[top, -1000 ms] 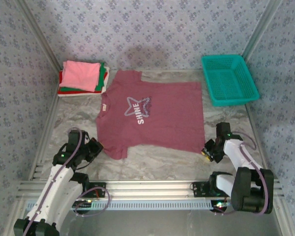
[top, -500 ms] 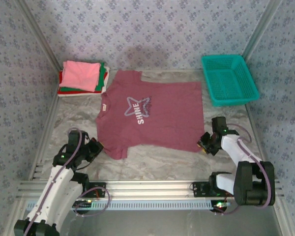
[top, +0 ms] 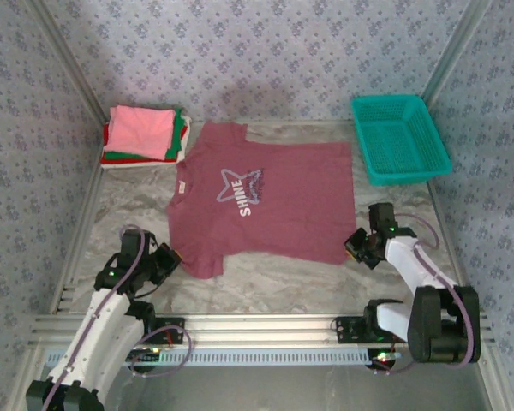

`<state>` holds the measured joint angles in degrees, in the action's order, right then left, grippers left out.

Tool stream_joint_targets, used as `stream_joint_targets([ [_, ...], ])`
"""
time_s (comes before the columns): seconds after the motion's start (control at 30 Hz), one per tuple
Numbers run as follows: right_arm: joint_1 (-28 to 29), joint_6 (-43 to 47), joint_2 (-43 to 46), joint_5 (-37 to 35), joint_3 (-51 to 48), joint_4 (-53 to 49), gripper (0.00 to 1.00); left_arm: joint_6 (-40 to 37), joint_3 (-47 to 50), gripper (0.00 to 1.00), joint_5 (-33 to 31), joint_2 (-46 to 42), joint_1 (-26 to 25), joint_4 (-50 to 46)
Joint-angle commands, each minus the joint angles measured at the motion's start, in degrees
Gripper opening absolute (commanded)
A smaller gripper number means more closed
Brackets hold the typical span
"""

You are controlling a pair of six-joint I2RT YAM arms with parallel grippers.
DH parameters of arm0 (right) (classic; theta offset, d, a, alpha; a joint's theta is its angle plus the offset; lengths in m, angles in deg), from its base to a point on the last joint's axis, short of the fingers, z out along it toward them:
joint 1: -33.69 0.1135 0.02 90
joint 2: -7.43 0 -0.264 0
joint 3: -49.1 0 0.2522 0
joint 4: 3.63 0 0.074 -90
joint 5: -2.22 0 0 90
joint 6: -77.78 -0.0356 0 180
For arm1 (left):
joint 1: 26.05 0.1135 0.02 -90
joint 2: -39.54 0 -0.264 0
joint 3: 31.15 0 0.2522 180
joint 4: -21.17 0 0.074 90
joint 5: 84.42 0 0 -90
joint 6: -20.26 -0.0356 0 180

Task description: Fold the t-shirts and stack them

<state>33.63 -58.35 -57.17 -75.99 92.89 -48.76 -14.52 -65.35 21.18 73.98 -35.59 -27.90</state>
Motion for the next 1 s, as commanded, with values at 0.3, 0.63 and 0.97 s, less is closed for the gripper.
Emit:
stream_joint_targets([
  [0.3, -3.61, -1.46, 19.57, 3.06, -3.63, -14.38, 0.00, 1.79, -9.60, 0.00, -3.55, -12.85, -0.17, -16.42],
  [0.63, -4.39, 0.45, 25.51, 7.21, -4.36, -16.18, 0.00, 1.28, -17.61, 0.00, -2.60, -20.18, -0.22, -25.83],
  [0.97, -4.10, 3.42, 19.92, 4.73, 1.08, -13.47, 0.00, -4.40, -18.04, 0.00, 0.57, -6.29, -0.22, -11.94],
])
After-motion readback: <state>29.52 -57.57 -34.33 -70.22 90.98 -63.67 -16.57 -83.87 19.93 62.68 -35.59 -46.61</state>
